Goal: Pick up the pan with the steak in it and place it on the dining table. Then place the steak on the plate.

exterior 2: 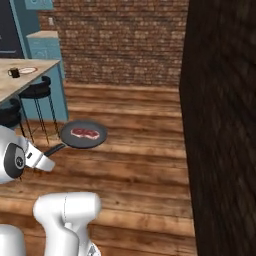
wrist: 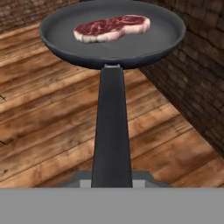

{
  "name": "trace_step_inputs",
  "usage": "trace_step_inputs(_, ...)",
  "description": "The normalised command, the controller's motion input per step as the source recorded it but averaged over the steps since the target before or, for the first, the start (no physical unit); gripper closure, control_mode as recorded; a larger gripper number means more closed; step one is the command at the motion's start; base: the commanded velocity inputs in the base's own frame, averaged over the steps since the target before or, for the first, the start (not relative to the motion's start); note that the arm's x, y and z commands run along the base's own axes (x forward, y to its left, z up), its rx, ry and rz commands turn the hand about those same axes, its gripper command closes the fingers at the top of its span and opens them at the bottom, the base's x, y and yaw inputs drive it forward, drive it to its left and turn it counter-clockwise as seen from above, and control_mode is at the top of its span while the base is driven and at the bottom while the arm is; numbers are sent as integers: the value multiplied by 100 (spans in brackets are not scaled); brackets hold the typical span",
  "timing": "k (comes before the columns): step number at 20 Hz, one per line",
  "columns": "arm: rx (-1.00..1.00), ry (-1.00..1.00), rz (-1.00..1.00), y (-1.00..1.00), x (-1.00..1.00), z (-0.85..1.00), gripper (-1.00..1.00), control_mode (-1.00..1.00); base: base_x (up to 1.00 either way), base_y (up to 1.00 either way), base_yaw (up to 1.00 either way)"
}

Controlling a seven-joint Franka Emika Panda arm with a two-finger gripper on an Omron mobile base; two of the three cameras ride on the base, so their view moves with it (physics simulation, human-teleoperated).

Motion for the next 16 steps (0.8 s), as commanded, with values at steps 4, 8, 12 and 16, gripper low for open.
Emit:
trace_step_inputs(4,0,0,0,0,0,0,100,100,100,-3,2)
trace_step_inputs(8,0,0,0,0,0,0,100,100,100,-7,2)
trace_step_inputs(12,0,0,0,0,0,0,100,100,100,-9,1)
trace_step_inputs(16,0,0,0,0,0,0,100,100,100,-11,1)
